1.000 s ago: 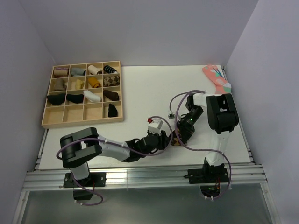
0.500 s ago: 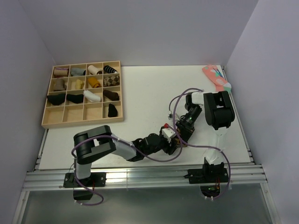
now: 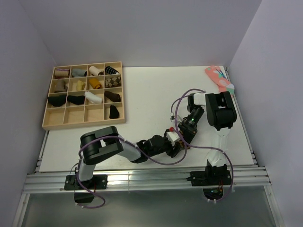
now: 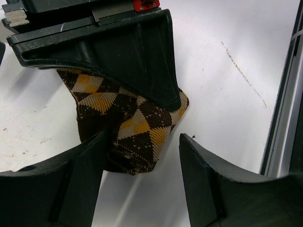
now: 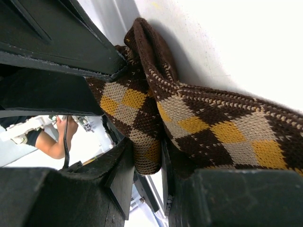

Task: Roll the socks
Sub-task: Roll the sock at the center of the board.

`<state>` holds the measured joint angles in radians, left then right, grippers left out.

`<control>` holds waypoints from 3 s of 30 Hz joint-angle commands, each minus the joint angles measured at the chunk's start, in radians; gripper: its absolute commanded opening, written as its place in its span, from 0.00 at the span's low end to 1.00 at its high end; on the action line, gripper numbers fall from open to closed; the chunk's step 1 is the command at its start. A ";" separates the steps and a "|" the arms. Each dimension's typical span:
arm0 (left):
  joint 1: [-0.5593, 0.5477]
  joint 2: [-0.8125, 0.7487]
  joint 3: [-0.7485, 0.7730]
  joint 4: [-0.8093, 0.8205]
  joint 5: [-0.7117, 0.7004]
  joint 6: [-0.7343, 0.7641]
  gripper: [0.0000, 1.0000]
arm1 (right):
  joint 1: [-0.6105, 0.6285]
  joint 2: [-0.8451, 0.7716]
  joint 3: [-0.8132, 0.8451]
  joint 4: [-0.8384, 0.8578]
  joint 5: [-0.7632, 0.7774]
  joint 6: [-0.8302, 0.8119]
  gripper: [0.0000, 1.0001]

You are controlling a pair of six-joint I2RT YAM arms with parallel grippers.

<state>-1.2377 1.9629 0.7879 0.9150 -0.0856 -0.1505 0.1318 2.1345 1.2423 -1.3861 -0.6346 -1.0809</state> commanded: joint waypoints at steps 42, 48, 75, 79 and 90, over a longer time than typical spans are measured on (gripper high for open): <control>-0.028 0.024 0.252 -0.885 -0.192 -0.532 0.00 | -0.162 -0.320 -0.018 0.320 -0.056 0.153 0.51; -0.069 0.031 0.376 -1.181 -0.253 -0.613 0.00 | -0.210 -0.357 -0.055 0.351 -0.076 0.134 0.52; 0.116 0.085 0.393 -1.075 0.519 -0.742 0.00 | -0.314 -0.340 -0.090 -0.039 -0.235 -0.484 0.57; 0.162 0.114 0.392 -1.036 0.607 -0.771 0.00 | -0.313 -0.372 -0.093 -0.038 -0.202 -0.518 0.59; 0.218 0.160 0.432 -1.087 0.619 -0.770 0.00 | -0.172 -0.507 -0.197 0.199 -0.129 -0.295 0.60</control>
<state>-1.0218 2.0727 1.2491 -0.0685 0.5926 -0.9363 -0.0994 1.7115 1.0969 -1.2621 -0.7914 -1.4609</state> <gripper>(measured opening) 0.286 0.597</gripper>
